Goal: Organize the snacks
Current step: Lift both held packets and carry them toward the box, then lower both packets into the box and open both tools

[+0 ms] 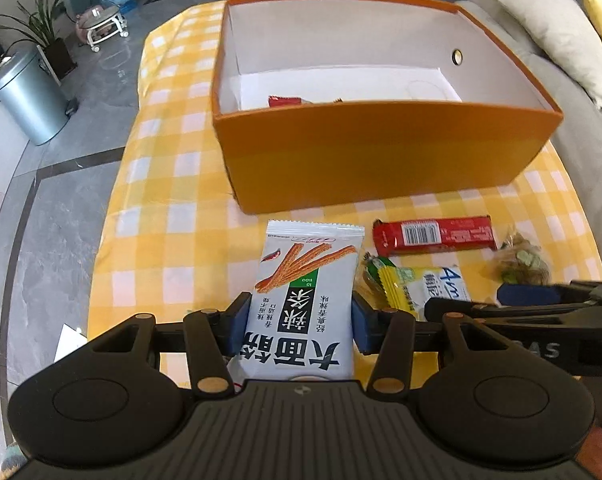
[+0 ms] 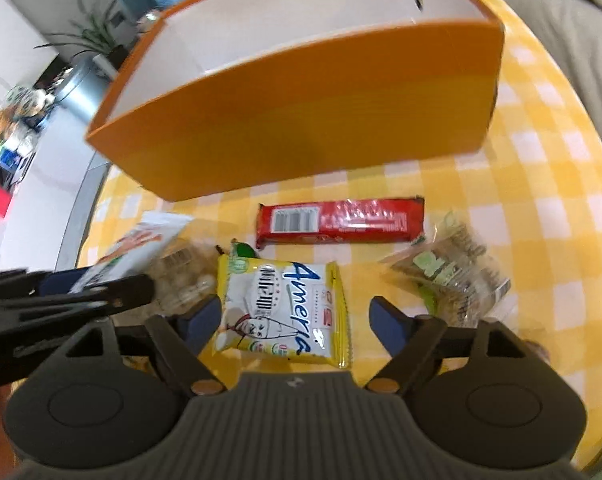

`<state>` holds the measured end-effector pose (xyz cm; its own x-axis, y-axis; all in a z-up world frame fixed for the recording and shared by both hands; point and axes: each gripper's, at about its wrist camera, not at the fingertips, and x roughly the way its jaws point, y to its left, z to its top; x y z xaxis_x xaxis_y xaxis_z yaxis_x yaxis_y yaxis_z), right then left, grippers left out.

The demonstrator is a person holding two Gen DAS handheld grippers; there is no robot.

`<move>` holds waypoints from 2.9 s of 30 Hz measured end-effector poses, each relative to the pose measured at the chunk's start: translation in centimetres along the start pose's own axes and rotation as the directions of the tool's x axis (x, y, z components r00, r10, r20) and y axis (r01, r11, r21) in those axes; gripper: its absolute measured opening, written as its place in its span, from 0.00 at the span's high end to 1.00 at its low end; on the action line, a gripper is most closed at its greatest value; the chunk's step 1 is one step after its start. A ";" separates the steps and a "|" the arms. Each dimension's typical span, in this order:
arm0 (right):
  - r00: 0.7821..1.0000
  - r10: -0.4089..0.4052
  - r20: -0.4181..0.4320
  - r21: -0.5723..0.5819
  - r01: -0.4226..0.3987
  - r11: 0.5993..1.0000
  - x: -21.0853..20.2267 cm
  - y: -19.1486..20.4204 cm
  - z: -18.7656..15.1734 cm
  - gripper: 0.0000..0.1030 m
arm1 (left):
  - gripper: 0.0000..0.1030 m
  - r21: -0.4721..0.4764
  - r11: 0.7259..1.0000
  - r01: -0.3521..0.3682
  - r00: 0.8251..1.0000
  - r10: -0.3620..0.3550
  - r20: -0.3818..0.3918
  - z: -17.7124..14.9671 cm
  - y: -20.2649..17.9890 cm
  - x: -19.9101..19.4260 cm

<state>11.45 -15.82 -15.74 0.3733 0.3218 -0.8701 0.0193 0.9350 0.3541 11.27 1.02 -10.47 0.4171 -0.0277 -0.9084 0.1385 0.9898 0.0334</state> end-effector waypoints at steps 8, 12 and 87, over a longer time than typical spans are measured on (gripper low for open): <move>0.998 -0.027 -0.055 0.011 0.027 1.000 2.7 1.0 0.3 0.18 | 0.45 -0.013 1.000 0.015 1.000 -0.016 -0.002 0.4 0.5 0.2; 0.996 -0.049 -0.073 -0.013 0.048 0.999 3.6 1.8 0.2 0.24 | 0.45 -0.015 1.000 0.019 1.000 -0.019 -0.008 0.5 0.7 0.4; 0.957 -0.290 -0.006 -0.447 0.257 0.857 3.1 2.3 17.8 0.45 | 0.45 0.287 0.958 0.011 0.992 0.025 -0.120 15.6 -4.2 7.5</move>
<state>29.11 -15.34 -11.50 0.3466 0.0380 -0.9372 -0.3019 0.9505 -0.0731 27.84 -5.56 -10.89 0.3095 0.0136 -0.9508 0.3949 0.9078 0.1415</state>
